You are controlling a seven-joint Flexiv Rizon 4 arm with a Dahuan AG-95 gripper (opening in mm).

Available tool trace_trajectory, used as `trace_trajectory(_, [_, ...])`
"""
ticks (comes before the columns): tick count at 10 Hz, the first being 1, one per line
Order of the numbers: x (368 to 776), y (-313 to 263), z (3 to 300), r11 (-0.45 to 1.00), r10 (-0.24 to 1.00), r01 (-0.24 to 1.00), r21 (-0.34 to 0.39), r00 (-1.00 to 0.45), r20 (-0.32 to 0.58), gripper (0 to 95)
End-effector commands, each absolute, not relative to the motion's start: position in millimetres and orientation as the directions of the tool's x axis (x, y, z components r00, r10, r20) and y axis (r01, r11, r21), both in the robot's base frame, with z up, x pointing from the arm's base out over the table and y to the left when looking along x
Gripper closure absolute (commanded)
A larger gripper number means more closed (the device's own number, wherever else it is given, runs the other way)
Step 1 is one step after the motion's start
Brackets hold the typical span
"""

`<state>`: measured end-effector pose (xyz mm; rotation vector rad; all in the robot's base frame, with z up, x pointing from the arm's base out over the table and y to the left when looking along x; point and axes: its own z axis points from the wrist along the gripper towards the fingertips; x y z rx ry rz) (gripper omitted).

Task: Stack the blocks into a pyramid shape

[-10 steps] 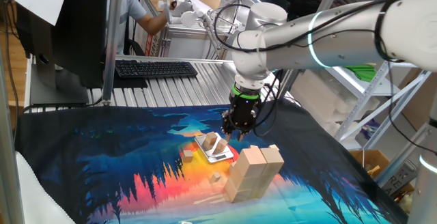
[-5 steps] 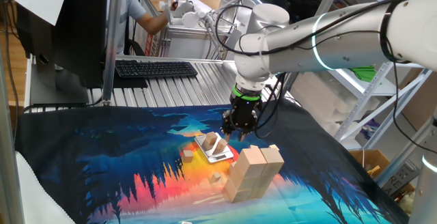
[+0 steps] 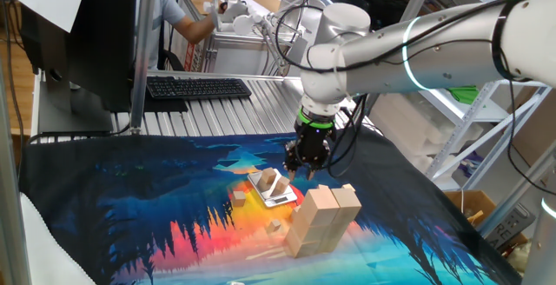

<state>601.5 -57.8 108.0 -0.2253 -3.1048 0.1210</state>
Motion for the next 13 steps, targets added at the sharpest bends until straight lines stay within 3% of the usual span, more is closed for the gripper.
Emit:
trace_trajectory(1, [604, -64, 102, 0.988, 0.137, 0.135, -0.080, -0.990, 0.023, 76.0])
trace_trajectory(3, [596, -67, 97, 0.988, 0.133, 0.131, -0.080, -0.991, 0.019, 76.0])
trace_trajectory(4, [592, -67, 94, 0.988, 0.135, 0.134, -0.081, -0.991, 0.016, 57.0])
trace_trajectory(13, [576, -63, 60, 0.987, 0.142, 0.141, -0.081, -0.990, 0.005, 57.0])
